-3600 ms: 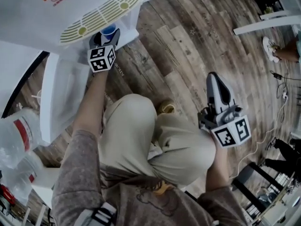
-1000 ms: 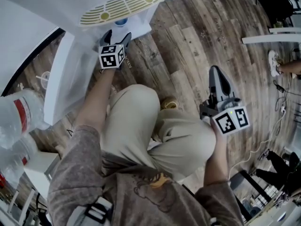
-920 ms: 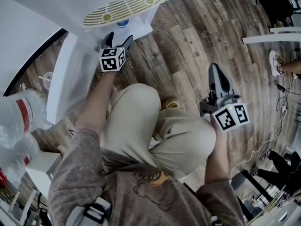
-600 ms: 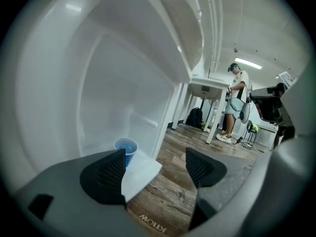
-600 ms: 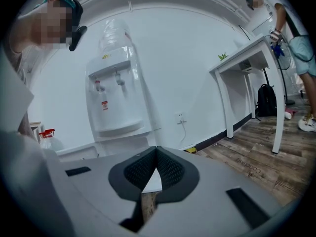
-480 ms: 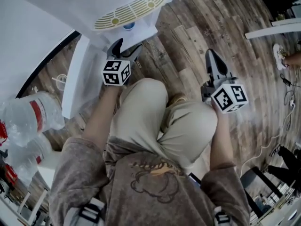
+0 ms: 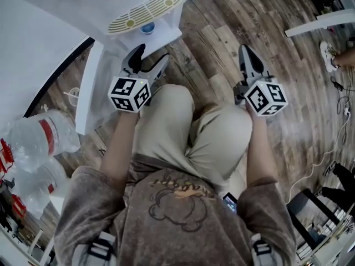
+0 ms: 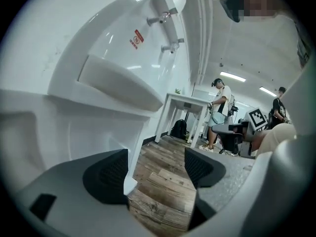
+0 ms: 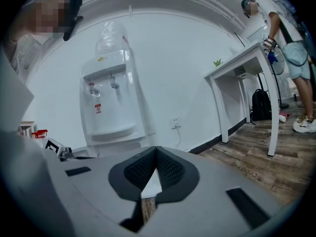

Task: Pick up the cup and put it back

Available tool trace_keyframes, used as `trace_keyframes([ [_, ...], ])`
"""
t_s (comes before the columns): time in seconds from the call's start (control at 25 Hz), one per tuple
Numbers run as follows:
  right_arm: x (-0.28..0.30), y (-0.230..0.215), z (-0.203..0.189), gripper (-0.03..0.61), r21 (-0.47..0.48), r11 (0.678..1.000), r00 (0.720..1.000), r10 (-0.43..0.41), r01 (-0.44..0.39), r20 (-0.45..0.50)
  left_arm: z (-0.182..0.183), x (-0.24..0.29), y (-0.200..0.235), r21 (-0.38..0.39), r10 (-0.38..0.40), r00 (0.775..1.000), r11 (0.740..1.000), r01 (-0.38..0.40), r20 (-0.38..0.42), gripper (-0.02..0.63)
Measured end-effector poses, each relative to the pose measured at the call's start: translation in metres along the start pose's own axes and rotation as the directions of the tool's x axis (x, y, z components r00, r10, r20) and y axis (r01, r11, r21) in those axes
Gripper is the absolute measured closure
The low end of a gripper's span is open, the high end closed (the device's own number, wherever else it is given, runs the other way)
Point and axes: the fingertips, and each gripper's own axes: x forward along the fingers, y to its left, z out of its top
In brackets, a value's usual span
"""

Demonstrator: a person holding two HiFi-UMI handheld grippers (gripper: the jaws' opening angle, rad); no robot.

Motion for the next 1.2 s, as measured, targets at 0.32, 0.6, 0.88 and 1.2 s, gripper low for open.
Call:
trace_keyframes([
  [0.32,-0.003,-0.005,0.001,0.577,0.018,1.0,1.0,-0.002,0.002,0.016,0.012,-0.004,-0.019,0.042,-0.042,0.999,0.998,0.041,0.022,0.497],
  [0.6,-0.001,-0.009,-0.001,0.577,0.016,1.0,1.0,0.004,-0.005,0.017,0.011,0.0,-0.028,0.036,-0.074,0.997,0.997,0.074,0.02,0.609],
  [0.88,0.001,-0.028,-0.001,0.577,0.09,0.995,0.999,-0.044,0.041,0.027,0.02,0.013,-0.039,0.028,-0.098,0.995,0.995,0.098,-0.004,0.611],
  [1.2,-0.017,-0.013,0.079,0.577,0.071,0.997,1.0,-0.006,0.007,-0.016,0.113,0.004,-0.093,0.052,-0.102,0.994,0.993,0.104,-0.044,0.611],
])
